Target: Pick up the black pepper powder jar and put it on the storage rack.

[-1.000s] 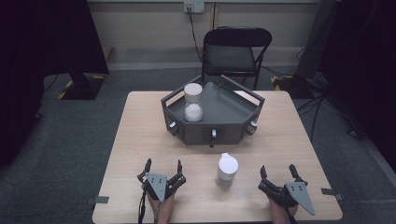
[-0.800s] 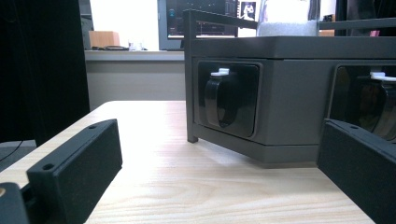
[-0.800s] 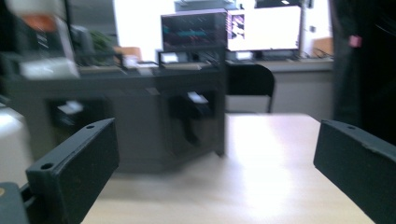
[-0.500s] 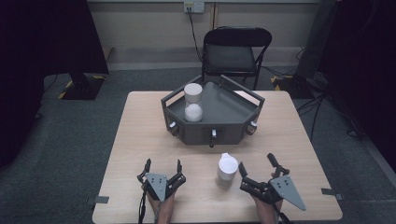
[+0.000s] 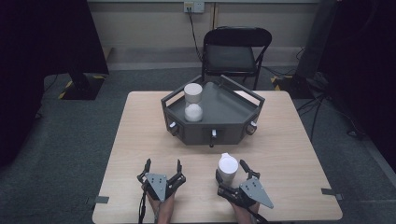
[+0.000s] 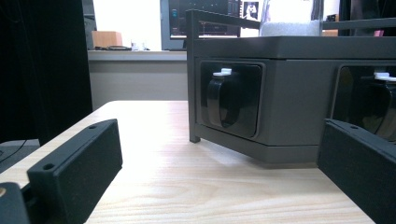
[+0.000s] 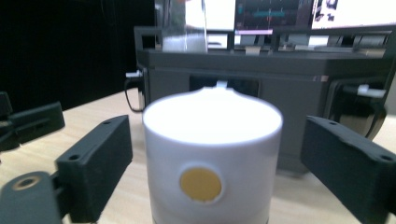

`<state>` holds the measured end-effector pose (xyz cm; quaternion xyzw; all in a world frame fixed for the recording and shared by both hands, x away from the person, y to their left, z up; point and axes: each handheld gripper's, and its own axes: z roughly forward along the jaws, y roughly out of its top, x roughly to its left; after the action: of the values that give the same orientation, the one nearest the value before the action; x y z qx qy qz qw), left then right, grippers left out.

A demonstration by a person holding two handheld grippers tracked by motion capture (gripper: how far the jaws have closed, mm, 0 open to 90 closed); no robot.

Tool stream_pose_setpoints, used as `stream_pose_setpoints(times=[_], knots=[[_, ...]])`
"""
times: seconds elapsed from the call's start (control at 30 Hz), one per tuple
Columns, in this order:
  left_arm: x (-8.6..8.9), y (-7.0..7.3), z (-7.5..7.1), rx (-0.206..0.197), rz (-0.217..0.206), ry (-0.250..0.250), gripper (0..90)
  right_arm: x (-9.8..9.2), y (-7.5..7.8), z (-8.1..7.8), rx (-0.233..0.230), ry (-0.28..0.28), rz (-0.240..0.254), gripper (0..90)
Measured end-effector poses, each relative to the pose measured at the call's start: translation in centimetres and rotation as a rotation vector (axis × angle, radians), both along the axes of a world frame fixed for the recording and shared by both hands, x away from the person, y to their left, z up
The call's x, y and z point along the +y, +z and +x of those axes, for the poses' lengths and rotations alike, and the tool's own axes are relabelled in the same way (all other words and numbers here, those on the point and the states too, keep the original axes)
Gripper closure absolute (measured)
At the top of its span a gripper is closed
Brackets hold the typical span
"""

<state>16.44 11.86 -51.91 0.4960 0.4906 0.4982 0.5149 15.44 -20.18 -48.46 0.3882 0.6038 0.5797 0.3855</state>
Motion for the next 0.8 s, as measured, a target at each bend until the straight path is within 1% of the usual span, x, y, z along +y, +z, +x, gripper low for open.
stream_pose_setpoints(times=[0.17, 0.23, 0.37, 0.63, 0.8], knots=[[0.00, 0.00, 0.00, 0.000, 0.000, 0.000, 0.0, 0.02, -0.30, 0.29, 0.025, -0.003, -0.003, 18.4], [0.00, 0.01, 0.00, 0.000, 0.000, 0.000, 0.0, -0.19, -0.21, 0.46, 0.040, 0.007, 0.000, 21.3], [0.00, 0.01, 0.00, 0.000, 0.000, 0.000, 0.2, -0.40, -0.17, 0.48, 0.036, 0.029, -0.011, 29.1], [0.00, 0.00, 0.00, 0.000, 0.000, 0.000, 0.1, -0.56, 0.19, 0.59, 0.051, 0.035, -0.009, 29.5], [0.00, 0.01, 0.00, 0.000, 0.000, 0.000, 0.1, -0.64, 0.24, 0.65, 0.051, 0.039, -0.013, 29.6]])
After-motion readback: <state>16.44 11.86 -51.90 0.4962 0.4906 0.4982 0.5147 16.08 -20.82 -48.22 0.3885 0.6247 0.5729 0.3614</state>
